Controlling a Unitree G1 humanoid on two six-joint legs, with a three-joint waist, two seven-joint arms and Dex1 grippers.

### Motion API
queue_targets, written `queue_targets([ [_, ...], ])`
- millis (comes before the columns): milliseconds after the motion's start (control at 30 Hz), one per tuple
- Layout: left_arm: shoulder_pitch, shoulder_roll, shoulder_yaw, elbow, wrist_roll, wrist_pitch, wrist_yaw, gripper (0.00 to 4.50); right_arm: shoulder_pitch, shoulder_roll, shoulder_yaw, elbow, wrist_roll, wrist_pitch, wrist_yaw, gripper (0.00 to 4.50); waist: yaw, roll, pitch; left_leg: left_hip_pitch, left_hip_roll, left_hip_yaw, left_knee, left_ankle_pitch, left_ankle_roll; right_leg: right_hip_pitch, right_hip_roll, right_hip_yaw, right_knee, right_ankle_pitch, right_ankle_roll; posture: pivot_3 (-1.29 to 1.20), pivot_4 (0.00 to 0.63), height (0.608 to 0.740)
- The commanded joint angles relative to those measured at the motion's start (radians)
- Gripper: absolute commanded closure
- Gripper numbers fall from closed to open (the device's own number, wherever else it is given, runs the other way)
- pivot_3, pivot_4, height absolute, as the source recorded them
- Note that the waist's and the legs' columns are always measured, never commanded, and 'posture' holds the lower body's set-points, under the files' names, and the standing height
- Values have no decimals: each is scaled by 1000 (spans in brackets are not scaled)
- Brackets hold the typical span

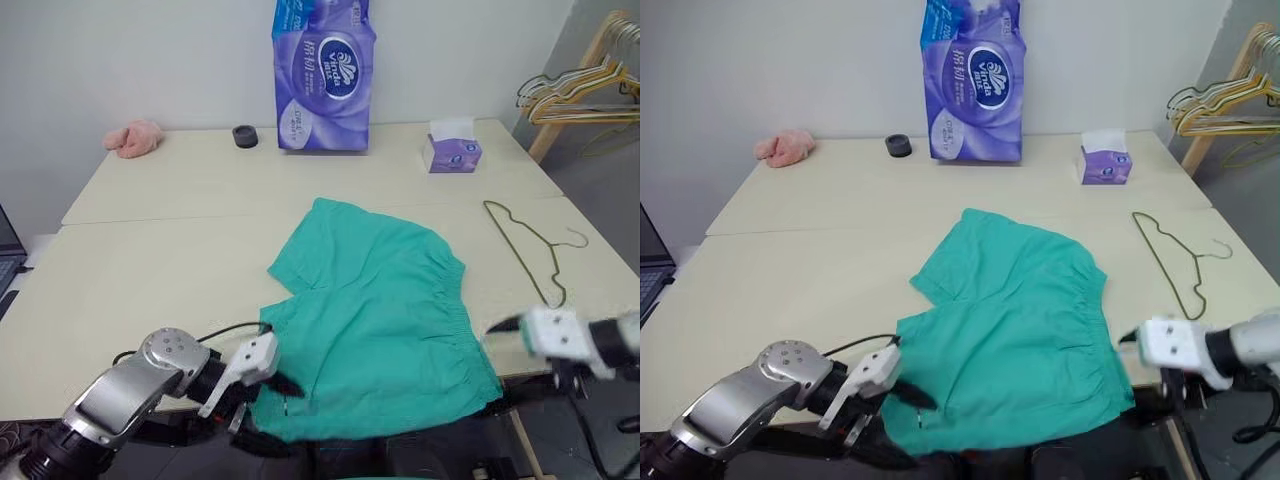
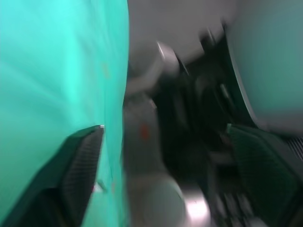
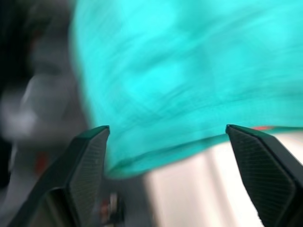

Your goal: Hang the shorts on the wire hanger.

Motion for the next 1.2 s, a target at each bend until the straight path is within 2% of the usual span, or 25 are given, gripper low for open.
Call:
queue_targets([
  [33, -62, -66, 71, 24, -37, 18, 94, 15, -60, 78, -84, 31, 63, 199, -182, 444, 1, -2, -1, 0, 0, 0, 0, 0, 0, 0, 0, 0, 0, 0, 0, -138, 93, 740],
  [100, -113, -143, 92, 27, -24, -7, 181, 15, -90, 133, -80, 84, 21, 282, -312, 444, 2, -2, -2, 0, 0, 0, 0, 0, 0, 0, 0, 0, -1, 0, 0, -139, 87, 740],
  [200, -169, -208, 92, 30, 1, -14, 256, 15, -152, 206, -73, 157, -12, 368, -460, 444, 3, -2, -2, -3, -3, 1, -1, 0, 0, -2, -2, 1, -2, 1, 1, -143, 78, 740],
  [333, -277, -259, 60, 40, -8, -16, 261, 15, -293, 321, -64, 366, -111, 428, -701, 444, -4, -1, -3, -8, -3, 2, 0, 0, 0, -8, -2, 2, 0, 6, -1, -146, 74, 740],
  [400, -296, -270, 42, 60, 34, -60, 269, 15, -306, 325, -33, 414, -155, 371, -725, 444, -6, 4, -6, -10, -3, 2, 1, 0, 0, -9, -2, 2, -1, 7, -2, -147, 71, 740],
  [500, -326, -284, 5, 99, 99, -148, 262, 15, -354, 353, -23, 527, -146, 393, -734, 444, -15, 5, -7, -10, -3, 2, -1, 0, 0, -10, -1, 2, 0, 7, -2, -150, 70, 740],
  [667, -356, -286, -22, 125, 104, -206, 195, 15, -437, 362, 3, 715, -185, 336, -756, 444, -32, 5, -7, -10, -3, 2, -1, 0, 0, -10, 1, 2, 0, 7, -2, -146, 71, 740],
  [867, -387, -311, -15, 142, 104, -235, 194, 15, -519, 361, 43, 878, -190, 346, -732, 444, -45, 5, -7, -10, -3, 3, 0, 0, 0, -9, 2, 2, 0, 7, -1, -142, 74, 740],
  [1000, -396, -318, -14, 134, 93, -217, 188, 0, -560, 354, 85, 945, -204, 361, -705, 1330, -53, 5, -7, -10, -3, 3, 1, 0, 0, -9, 2, 2, 0, 7, -1, -142, 79, 740],
  [1200, -416, -336, -5, 136, 82, -199, 198, 0, -600, 351, 139, 1046, -248, 351, -707, 3372, -54, 4, -7, -10, -3, 3, 2, 0, 0, -8, 2, 2, 0, 8, 0, -141, 82, 740],
])
